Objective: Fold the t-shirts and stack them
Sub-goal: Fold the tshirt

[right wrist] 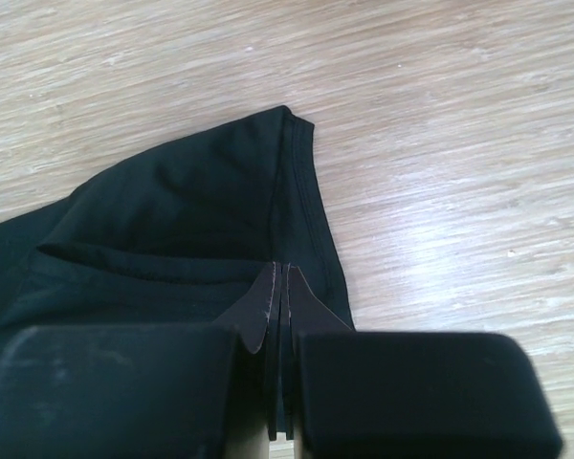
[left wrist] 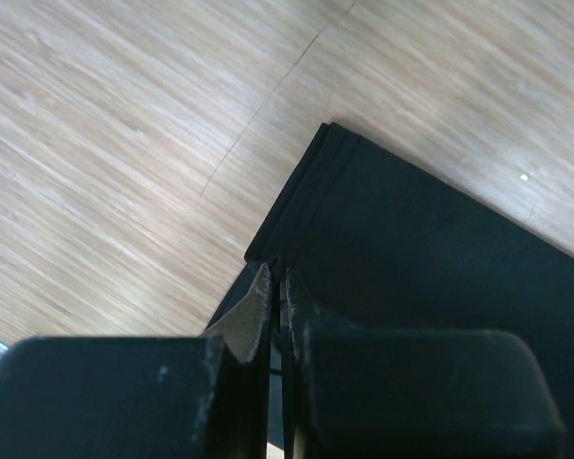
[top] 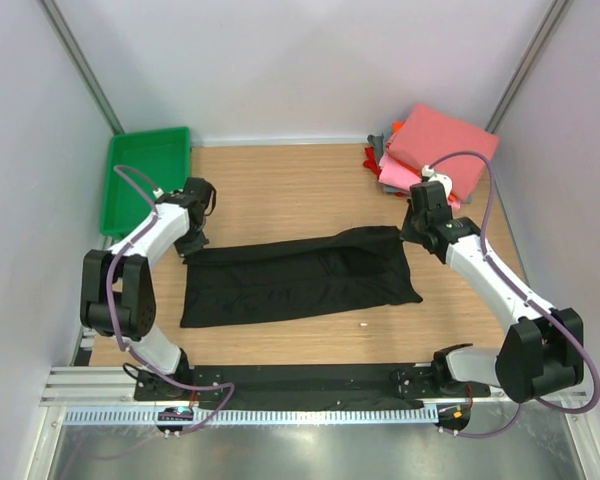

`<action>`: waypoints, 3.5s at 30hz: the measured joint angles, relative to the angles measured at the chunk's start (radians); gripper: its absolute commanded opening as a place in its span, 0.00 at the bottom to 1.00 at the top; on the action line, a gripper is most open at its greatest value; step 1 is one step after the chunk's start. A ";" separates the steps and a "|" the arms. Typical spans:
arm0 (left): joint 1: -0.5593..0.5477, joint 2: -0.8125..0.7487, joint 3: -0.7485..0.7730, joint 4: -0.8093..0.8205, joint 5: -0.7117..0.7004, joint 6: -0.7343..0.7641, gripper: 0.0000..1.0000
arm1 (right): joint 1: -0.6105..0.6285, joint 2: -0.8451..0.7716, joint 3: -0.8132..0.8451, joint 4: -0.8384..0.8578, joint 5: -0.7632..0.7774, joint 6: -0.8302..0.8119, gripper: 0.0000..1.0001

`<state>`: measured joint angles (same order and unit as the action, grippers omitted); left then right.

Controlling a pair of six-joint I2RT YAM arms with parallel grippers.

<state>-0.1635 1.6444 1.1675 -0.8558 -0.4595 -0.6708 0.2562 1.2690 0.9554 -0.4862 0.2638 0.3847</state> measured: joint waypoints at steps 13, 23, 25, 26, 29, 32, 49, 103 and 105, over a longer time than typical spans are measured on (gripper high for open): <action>-0.006 -0.187 -0.137 -0.080 0.001 -0.034 0.69 | 0.000 -0.132 -0.111 -0.103 0.072 0.121 0.73; -0.011 -0.249 -0.122 -0.052 0.046 -0.025 0.61 | 0.000 -0.166 -0.129 -0.109 0.002 0.154 0.68; -0.025 -0.229 -0.122 -0.032 0.064 -0.025 0.61 | 0.002 -0.141 -0.129 -0.088 -0.037 0.163 0.66; -0.035 -0.214 -0.122 -0.020 0.072 -0.025 0.60 | 0.004 -0.129 -0.131 -0.077 -0.051 0.169 0.66; -0.077 -0.165 -0.122 0.022 0.090 -0.026 0.60 | 0.023 -0.080 -0.143 -0.035 -0.098 0.186 0.66; -0.106 -0.109 -0.122 0.063 0.102 -0.029 0.58 | 0.047 -0.017 -0.161 0.007 -0.134 0.205 0.66; -0.220 -0.010 -0.241 0.261 0.095 -0.092 0.53 | 0.060 0.663 0.332 0.030 -0.114 0.159 0.66; -0.784 -0.646 -0.122 -0.300 -0.040 -0.258 0.79 | 0.162 0.402 0.563 0.212 -0.273 0.117 0.66; -0.721 -0.634 -0.151 -0.254 -0.015 -0.179 0.78 | 0.162 0.449 0.520 0.199 -0.271 0.117 0.64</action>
<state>-0.8845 1.0107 1.0168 -1.1095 -0.4747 -0.8494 0.4183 1.7176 1.4757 -0.2871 -0.0074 0.5014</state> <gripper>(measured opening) 0.793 0.661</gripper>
